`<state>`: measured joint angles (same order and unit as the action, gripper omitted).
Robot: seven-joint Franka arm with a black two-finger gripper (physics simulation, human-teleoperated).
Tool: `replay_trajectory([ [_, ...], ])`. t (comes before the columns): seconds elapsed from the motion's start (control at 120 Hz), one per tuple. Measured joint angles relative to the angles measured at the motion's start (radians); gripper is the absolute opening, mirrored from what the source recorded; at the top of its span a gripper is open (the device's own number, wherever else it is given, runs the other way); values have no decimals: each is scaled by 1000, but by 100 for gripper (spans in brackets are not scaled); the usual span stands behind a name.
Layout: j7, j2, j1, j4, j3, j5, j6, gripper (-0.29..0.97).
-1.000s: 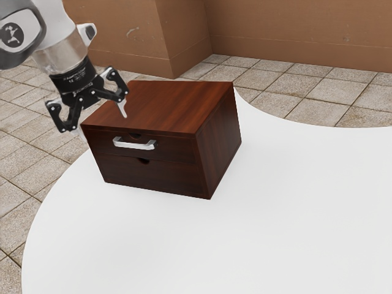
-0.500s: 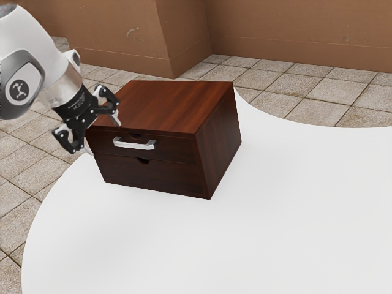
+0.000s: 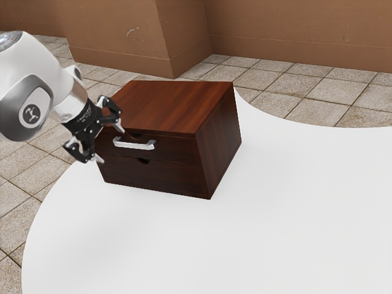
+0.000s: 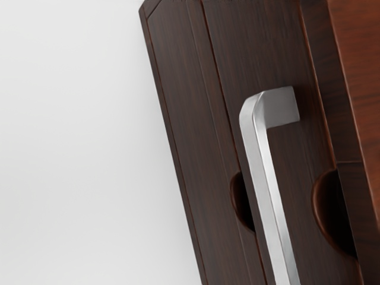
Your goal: Pull the drawer handle with one arm to open the drawer
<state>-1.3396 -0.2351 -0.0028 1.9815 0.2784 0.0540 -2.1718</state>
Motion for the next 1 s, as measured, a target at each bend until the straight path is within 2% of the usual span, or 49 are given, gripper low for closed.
replay_trajectory([
  [0.4,-35,49,0,10,2,-1,-70,44],
  [1.0,-57,89,2,3,12,-11,-128,40],
])
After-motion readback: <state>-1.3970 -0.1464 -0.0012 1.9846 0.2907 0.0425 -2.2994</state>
